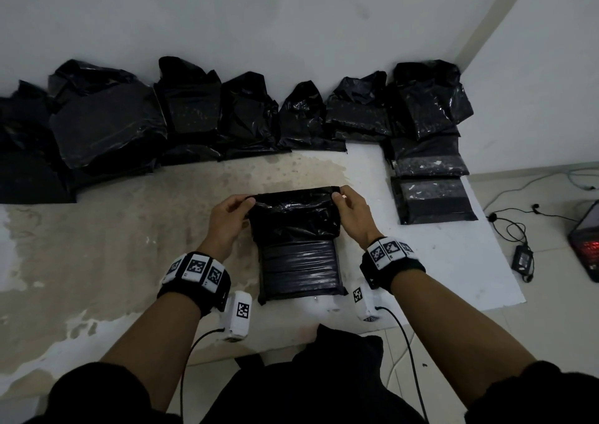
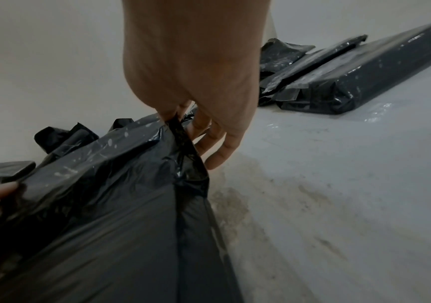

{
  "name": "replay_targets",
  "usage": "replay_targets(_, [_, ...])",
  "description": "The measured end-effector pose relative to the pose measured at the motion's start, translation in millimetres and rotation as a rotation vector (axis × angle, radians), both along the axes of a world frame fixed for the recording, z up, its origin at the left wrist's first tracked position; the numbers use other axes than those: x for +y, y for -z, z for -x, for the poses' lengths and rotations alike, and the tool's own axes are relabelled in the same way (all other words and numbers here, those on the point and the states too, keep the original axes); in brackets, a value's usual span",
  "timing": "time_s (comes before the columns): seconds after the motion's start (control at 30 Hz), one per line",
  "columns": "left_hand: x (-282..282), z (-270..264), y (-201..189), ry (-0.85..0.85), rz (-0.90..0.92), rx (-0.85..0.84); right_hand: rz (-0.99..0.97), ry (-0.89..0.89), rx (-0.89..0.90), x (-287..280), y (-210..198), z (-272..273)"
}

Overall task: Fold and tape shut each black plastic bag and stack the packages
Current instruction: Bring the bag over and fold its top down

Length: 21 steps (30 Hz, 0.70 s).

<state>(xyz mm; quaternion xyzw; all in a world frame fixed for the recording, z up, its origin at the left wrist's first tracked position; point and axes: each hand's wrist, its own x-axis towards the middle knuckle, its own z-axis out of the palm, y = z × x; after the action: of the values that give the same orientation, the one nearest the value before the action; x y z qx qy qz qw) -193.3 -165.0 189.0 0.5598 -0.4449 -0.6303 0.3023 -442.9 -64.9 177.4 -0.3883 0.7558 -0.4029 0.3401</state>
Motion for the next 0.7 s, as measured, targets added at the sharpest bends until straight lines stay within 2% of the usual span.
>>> replay_targets(0.07, [0.9, -0.6, -1.1, -0.001, -0.016, -0.005, -0.010, 0.028, -0.024, -0.3, -1.8, -1.3])
replay_targets(0.27, [-2.3, -9.5, -8.1, 0.051, 0.104, -0.114, 0.004, 0.027, 0.035, 3.1, -15.4, -0.2])
replay_targets(0.37, [2.9, -18.1, -13.0, 0.108, 0.012, -0.051, -0.013, -0.012, 0.011, 14.0, -22.5, 0.3])
replay_targets(0.5, [18.4, -25.4, -10.3, 0.116, -0.105, 0.068, -0.070, -0.061, -0.144, 30.7, -26.7, -7.5])
replay_targets(0.6, [25.1, -27.2, -5.0, 0.121, -0.095, 0.094, -0.081, -0.075, -0.155, 33.1, -21.2, -9.3])
replay_targets(0.7, [29.2, -28.7, 1.2, 0.144, -0.065, 0.105, -0.055, -0.072, -0.240, 33.8, -16.7, -9.0])
